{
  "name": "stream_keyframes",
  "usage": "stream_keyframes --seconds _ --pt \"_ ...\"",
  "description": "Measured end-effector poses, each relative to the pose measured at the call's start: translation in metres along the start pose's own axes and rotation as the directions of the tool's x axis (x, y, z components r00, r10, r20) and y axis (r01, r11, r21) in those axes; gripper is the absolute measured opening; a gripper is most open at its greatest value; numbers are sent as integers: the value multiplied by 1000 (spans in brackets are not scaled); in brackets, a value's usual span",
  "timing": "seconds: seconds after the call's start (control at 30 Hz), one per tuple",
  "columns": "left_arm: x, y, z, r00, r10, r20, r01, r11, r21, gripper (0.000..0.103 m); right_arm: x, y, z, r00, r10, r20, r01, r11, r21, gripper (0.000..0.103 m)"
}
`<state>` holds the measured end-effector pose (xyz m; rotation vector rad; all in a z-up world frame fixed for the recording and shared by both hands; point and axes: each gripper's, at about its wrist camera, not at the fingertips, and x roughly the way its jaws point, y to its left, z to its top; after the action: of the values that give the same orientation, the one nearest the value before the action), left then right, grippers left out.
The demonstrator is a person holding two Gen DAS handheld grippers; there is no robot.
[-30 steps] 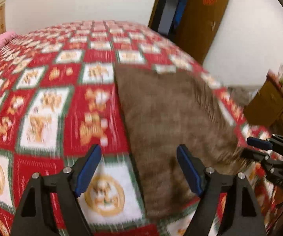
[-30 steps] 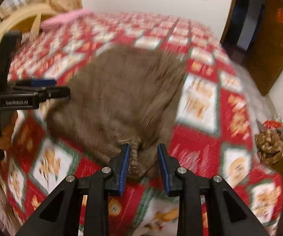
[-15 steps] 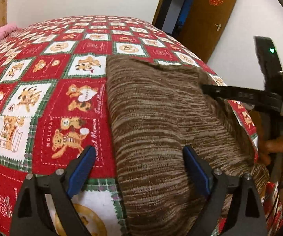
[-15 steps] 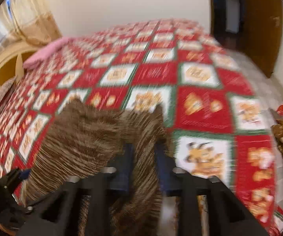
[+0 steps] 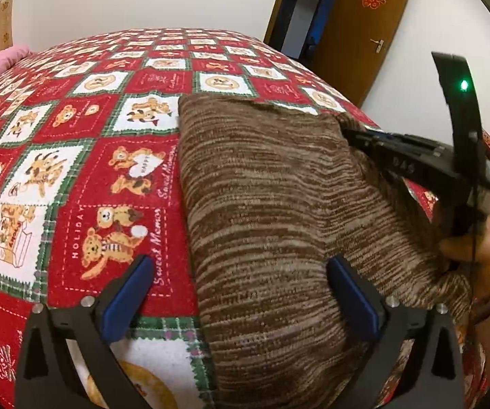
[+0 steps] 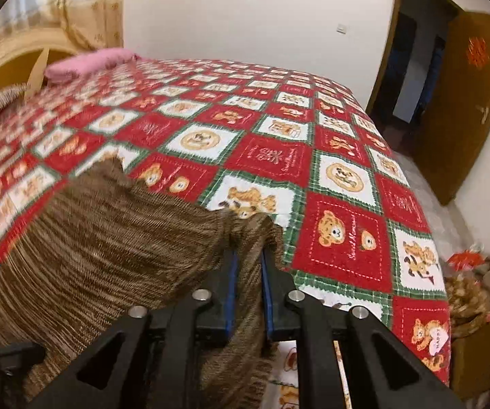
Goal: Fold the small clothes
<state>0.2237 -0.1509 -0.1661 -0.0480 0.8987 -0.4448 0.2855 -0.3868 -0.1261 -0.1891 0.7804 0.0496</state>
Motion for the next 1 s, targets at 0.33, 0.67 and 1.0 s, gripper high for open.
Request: stream_keyframes --seconds 0.33,0.67,1.0 --pt "-1 4 -1 1000 -28 7 28 1000 -15 103 -124 0 -49 995 100 28 -104 976 190 50" --pt "-6 1 -7 1000 -21 -12 21 1000 16 103 -111 61 -115 982 76 -170 -66 996 65 14" --pt "-25 1 -21 999 -18 -51 24 994 109 103 -128 50 -117 974 142 -174 -121 985 126 14"
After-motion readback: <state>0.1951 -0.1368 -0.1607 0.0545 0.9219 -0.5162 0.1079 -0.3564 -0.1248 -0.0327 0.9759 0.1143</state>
